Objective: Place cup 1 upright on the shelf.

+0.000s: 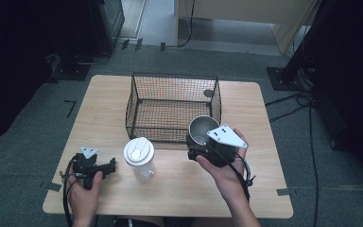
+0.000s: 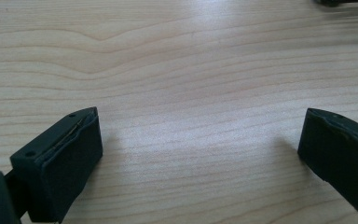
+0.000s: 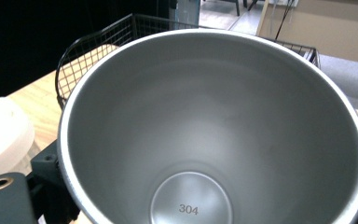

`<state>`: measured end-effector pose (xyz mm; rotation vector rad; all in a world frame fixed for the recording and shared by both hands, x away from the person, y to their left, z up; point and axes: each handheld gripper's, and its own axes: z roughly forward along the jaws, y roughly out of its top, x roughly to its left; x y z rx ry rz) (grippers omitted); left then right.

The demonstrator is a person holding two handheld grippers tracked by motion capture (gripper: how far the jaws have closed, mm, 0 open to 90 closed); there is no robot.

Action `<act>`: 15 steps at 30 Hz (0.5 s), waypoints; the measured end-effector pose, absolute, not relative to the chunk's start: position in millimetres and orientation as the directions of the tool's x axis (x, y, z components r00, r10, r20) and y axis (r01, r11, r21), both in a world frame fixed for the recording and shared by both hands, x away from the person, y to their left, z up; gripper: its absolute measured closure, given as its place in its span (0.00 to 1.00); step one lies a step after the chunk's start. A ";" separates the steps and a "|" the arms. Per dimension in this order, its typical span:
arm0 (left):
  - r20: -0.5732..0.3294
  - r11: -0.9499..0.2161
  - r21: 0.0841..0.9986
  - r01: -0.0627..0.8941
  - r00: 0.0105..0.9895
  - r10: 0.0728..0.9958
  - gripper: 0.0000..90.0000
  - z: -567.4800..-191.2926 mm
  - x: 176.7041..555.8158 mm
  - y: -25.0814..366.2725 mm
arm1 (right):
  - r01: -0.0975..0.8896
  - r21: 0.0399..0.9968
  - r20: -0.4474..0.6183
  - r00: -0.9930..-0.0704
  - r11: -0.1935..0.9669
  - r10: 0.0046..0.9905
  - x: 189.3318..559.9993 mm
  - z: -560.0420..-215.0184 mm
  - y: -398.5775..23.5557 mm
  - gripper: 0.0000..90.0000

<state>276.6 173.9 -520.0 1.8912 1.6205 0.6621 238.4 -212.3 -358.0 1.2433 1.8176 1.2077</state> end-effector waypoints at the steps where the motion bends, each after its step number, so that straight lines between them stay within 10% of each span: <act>1: 0.012 -0.116 0.691 0.713 0.149 0.989 0.00 -520.0 276.6 174.0 | 0.363 0.922 0.007 -0.363 0.135 0.932 239.8 -357.0 -211.5 0.09; 15: 0.011 -0.116 0.690 0.715 0.149 0.989 0.00 -519.9 276.6 173.9 | 0.335 0.934 -0.004 -0.335 0.123 0.942 268.2 -351.1 -201.4 0.09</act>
